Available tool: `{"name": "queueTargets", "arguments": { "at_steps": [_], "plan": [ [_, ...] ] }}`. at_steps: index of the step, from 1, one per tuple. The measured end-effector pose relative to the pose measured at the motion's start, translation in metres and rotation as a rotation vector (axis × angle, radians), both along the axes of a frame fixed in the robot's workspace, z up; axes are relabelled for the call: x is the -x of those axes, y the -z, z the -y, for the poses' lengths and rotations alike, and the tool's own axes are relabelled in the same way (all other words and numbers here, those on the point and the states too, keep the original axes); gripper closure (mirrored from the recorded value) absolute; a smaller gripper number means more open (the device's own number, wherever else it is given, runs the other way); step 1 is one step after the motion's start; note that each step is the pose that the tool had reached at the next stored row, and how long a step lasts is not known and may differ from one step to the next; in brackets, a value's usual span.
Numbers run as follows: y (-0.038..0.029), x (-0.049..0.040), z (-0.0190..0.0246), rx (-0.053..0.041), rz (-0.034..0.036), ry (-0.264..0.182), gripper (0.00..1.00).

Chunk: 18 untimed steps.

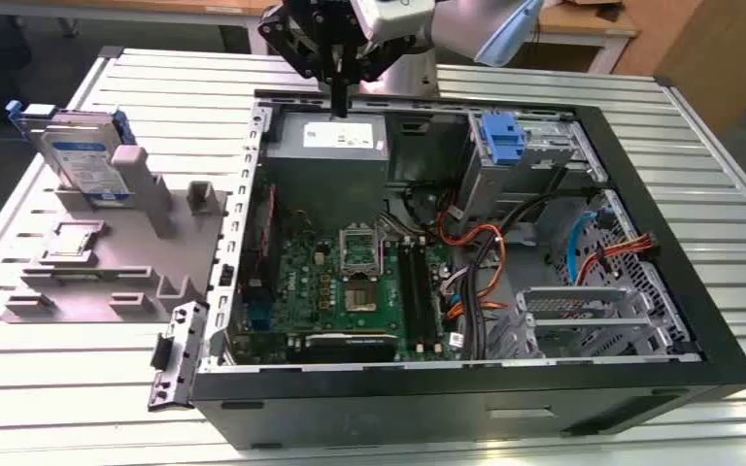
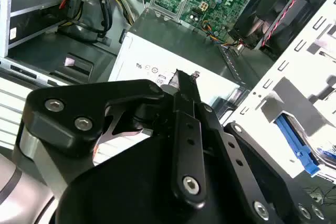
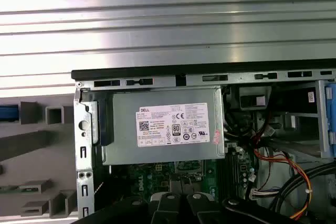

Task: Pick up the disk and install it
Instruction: 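Reach for the disk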

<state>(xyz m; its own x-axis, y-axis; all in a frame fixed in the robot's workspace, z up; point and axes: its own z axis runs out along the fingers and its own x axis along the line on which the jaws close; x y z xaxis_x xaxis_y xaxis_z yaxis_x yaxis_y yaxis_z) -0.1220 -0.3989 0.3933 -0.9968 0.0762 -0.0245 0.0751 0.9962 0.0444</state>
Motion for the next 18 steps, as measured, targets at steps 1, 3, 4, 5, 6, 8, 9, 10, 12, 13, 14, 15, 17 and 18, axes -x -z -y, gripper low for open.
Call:
{"name": "queueTargets", "arguments": {
  "at_steps": [1,3,4,5,6,8,9,10,12,13,14,15,17,18],
  "plan": [
    [0.0,0.0,0.0,0.0,0.0,0.0,0.9],
    [0.0,0.0,0.0,0.0,0.0,0.0,0.9],
    [0.0,0.0,0.0,0.0,0.0,0.0,0.9],
    [0.0,0.0,0.0,0.0,0.0,0.0,0.9],
    [0.0,0.0002,0.0,0.0,0.0,0.0,0.9],
    [0.0,0.0011,0.0,0.0,0.0,0.0,0.9],
    [0.0,0.0018,0.0,-0.0001,0.0001,0.0,0.9],
    [0.0,0.0028,0.0,0.0,0.0001,0.0,0.9],
    [0.0,0.0041,0.0,0.0,0.0,0.0,0.9],
    [0.0,0.0042,0.0,0.0,0.0,0.0,0.9],
    [0.0,0.0043,0.0,0.0,0.0,0.0,0.9],
    [0.0,0.0045,0.0,0.0,0.0,0.0,0.9],
    [0.0,0.0046,0.0,0.0,0.0,0.0,0.9],
    [0.0,0.0047,0.0,0.0,0.0,0.0,0.9]
  ]
}}
